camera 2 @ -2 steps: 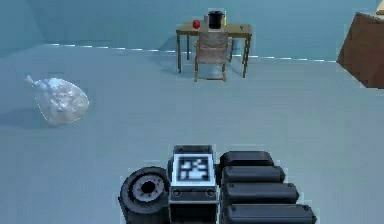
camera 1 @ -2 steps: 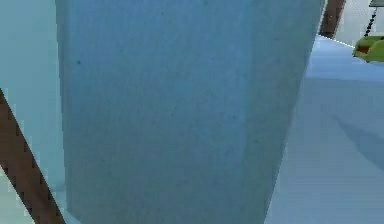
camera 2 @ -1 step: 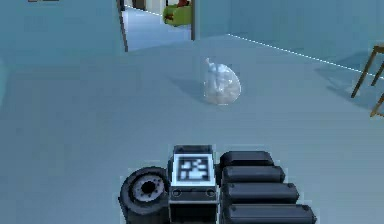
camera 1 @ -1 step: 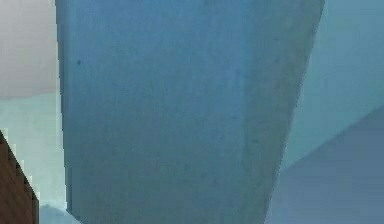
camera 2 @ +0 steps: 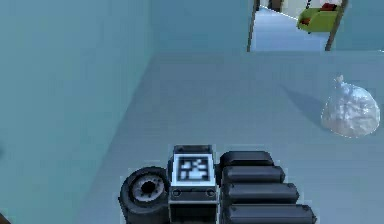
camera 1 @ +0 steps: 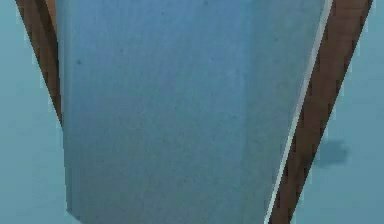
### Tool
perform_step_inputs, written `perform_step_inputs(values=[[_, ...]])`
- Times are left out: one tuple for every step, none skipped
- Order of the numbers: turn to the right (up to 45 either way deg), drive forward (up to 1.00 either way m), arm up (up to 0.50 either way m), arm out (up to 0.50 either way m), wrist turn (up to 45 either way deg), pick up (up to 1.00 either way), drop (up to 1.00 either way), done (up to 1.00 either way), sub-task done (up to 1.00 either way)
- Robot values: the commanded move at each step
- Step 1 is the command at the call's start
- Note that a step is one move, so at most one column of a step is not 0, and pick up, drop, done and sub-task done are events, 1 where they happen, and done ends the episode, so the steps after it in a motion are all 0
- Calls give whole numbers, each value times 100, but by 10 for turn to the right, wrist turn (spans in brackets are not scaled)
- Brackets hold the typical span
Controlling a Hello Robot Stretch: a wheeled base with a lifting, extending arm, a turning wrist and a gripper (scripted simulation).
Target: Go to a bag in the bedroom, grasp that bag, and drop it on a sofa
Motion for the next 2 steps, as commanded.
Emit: perform_step_inputs(values=[[0, 100, 0, 0, 0, 0, 0, 0, 0], [0, 15, 0, 0, 0, 0, 0, 0, 0]])
